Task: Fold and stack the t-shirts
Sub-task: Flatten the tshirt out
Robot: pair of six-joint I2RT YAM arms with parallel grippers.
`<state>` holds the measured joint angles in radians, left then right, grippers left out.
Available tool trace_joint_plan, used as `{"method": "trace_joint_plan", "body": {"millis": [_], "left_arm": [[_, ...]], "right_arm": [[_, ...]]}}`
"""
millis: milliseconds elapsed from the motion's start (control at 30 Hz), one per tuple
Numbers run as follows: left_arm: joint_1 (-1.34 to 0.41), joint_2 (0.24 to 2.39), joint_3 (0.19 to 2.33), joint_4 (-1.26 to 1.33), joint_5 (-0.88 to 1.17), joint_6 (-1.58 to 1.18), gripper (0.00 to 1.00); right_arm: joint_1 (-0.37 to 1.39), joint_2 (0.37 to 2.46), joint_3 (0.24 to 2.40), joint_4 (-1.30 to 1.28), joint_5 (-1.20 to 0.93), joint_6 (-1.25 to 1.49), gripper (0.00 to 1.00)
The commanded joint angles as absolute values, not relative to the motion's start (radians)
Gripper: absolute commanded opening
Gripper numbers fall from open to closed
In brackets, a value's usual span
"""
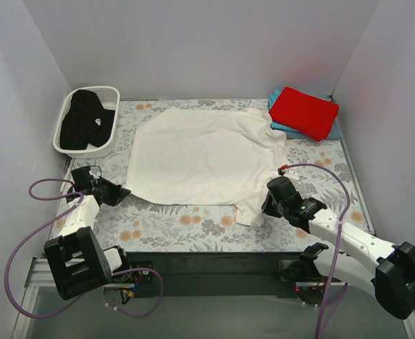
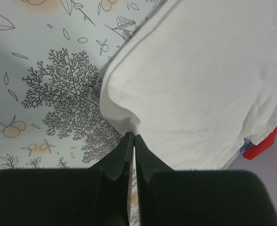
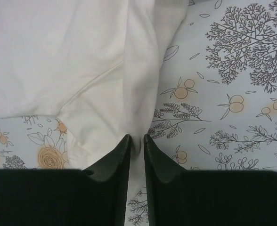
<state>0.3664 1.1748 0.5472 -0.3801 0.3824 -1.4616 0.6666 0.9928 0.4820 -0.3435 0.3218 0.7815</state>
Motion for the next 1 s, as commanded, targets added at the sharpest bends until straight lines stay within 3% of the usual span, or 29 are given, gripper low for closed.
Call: {"method": "trace_joint_plan", "body": {"millis": [0, 100, 133, 467, 633, 667, 733, 800, 867, 967], "left_arm": [[0.370, 1.170, 0.540, -0.364, 0.396, -1.451, 0.00], [0.370, 1.173, 0.540, -0.365, 0.397, -1.451, 0.00], [0.368, 1.173, 0.541, -0.365, 0.399, -1.450, 0.00], [0.377, 1.193, 0.555, -0.380, 0.393, -1.447, 0.00], [0.387, 1.204, 0.568, -0.391, 0.388, -1.443, 0.00], [0.388, 1.204, 0.571, -0.394, 0.388, -1.442, 0.00], [0.388, 1.206, 0.577, -0.399, 0.390, -1.440, 0.00], [0.390, 1.204, 0.578, -0.400, 0.387, -1.440, 0.00], [0.390, 1.198, 0.578, -0.400, 0.385, -1.445, 0.05], [0.390, 1.186, 0.583, -0.406, 0.368, -1.453, 0.10]], "right_arm": [[0.631, 0.931, 0.462, -0.314, 0.293, 0.761, 0.22], [0.611, 0.884, 0.451, -0.348, 0.267, 0.761, 0.03], [0.611, 0.870, 0.453, -0.391, 0.265, 0.764, 0.01], [0.611, 0.574, 0.454, -0.780, 0.209, 0.841, 0.01], [0.609, 0.503, 0.425, -0.836, 0.095, 0.870, 0.01], [0.611, 0.503, 0.431, -0.845, 0.097, 0.871, 0.04], [0.611, 0.512, 0.448, -0.856, 0.120, 0.876, 0.57], [0.611, 0.534, 0.488, -0.842, 0.136, 0.877, 0.84], [0.609, 0.580, 0.521, -0.827, 0.182, 0.873, 0.87], [0.609, 0.647, 0.564, -0.813, 0.345, 0.884, 0.81]]}}
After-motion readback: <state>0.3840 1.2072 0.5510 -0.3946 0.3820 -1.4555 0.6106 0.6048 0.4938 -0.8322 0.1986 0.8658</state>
